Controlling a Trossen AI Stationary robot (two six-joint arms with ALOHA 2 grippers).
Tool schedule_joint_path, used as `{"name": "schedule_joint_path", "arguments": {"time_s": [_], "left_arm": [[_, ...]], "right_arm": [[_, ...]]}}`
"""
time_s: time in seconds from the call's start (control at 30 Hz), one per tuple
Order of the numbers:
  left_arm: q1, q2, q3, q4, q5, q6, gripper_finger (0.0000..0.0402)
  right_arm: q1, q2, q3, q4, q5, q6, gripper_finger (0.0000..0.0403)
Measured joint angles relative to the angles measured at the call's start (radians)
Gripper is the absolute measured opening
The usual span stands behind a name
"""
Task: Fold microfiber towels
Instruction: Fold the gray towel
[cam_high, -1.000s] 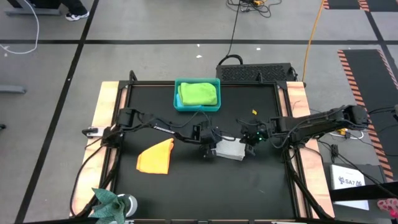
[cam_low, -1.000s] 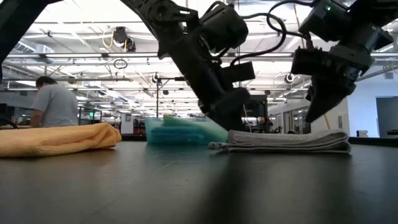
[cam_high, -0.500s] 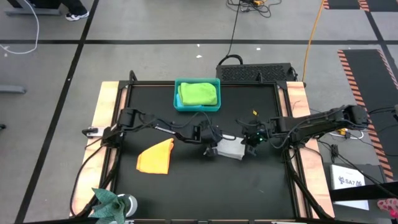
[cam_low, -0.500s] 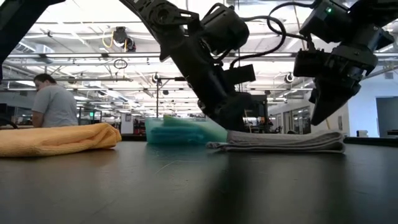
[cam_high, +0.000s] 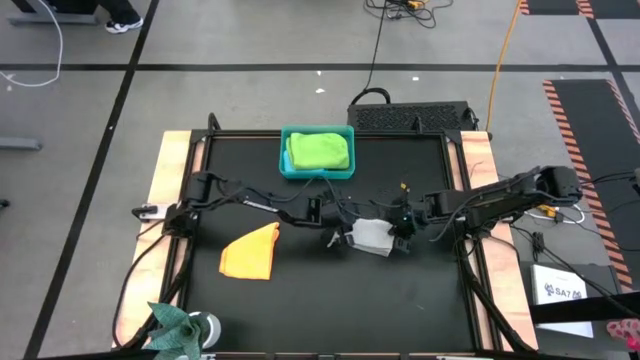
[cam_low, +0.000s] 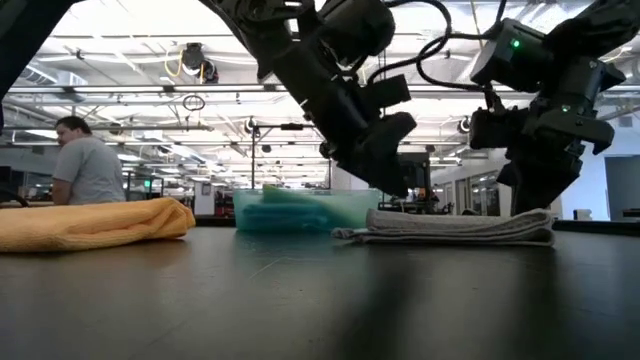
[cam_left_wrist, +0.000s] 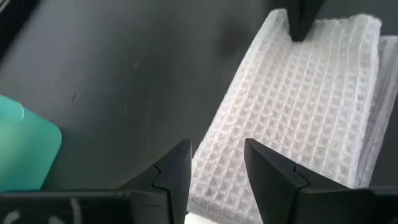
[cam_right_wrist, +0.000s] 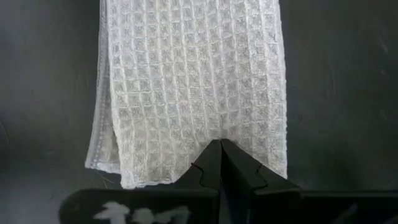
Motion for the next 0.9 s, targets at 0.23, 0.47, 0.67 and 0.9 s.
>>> {"name": "schedule_joint_path", "arguments": {"time_s": [0.23, 0.47, 0.67, 0.9], "left_arm": [[0.0, -0.033, 0.0, -0.009, -0.003, -0.021, 0.0152], [-0.005, -0.033, 0.0, -0.037, -0.005, -0.072, 0.0152], [-0.006, -0.046, 0.0, -0.117, -0.027, -0.122, 0.0152], [-0.006, -0.078, 0.0, -0.156, -0.052, -0.123, 0.0152]], "right_arm": [[-0.008, -0.109, 0.0, 0.042, -0.038, 0.048, 0.0], [-0.058, -0.146, 0.0, -0.05, -0.108, 0.029, 0.0032], [-0.107, -0.14, 0.0, -0.099, -0.063, 0.0, 0.0105], [-0.159, -0.14, 0.0, -0.073, -0.003, -0.027, 0.0168]]}}
